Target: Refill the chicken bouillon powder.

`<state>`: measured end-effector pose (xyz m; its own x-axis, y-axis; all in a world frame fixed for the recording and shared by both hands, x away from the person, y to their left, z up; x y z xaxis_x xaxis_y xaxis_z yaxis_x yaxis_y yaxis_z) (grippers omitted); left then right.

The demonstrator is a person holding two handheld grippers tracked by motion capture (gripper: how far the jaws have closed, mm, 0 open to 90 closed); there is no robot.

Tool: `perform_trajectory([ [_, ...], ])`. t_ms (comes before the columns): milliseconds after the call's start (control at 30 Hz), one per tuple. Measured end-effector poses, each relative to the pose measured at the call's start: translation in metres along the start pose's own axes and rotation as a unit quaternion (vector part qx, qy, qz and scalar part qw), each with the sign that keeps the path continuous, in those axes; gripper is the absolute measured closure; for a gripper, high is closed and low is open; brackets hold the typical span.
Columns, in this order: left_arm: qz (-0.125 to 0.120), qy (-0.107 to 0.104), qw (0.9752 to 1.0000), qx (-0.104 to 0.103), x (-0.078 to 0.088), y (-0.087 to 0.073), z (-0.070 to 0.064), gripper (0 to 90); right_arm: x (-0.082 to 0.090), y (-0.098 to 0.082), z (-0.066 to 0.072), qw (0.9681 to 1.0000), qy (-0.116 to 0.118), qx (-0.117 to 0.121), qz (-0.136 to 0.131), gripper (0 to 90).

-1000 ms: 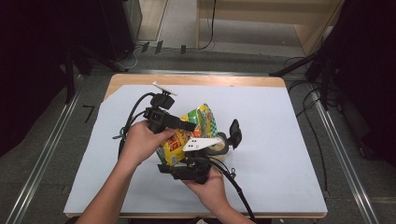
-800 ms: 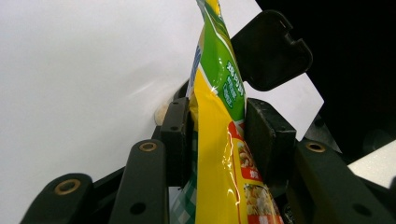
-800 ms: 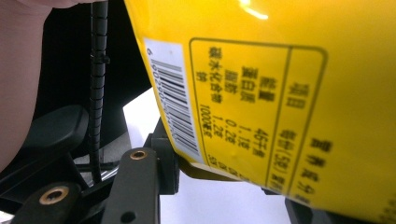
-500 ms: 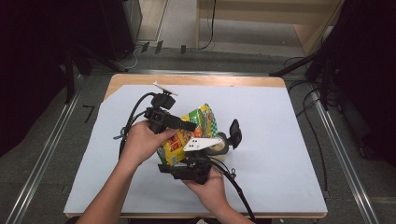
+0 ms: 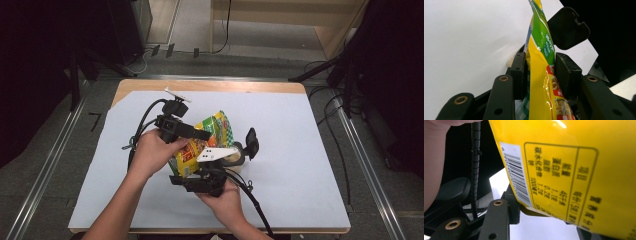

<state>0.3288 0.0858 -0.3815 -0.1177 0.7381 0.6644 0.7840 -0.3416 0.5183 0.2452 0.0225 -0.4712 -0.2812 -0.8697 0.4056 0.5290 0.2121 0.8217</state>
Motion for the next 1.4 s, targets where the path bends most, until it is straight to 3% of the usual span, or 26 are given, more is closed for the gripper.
perform_trajectory([
  [1400,0.0,0.002,1.0,-0.006,0.0001,-0.0001,-0.0024,63.5,-0.0008,-0.0007,0.0005,1.0,-0.001,0.0,-0.001,60.2],
])
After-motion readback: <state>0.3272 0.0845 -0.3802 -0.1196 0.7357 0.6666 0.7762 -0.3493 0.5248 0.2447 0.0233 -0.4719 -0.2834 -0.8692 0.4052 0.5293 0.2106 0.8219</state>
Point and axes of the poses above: each handheld gripper's, and its own axes: x roughly backward along the jaws, y roughly out of its top, z roughly to its left, the point moved 5 cm from there along -x, roughly forward along the jaws, and after that the axes turned 7 degrees about -y, right-handed, at the moved point
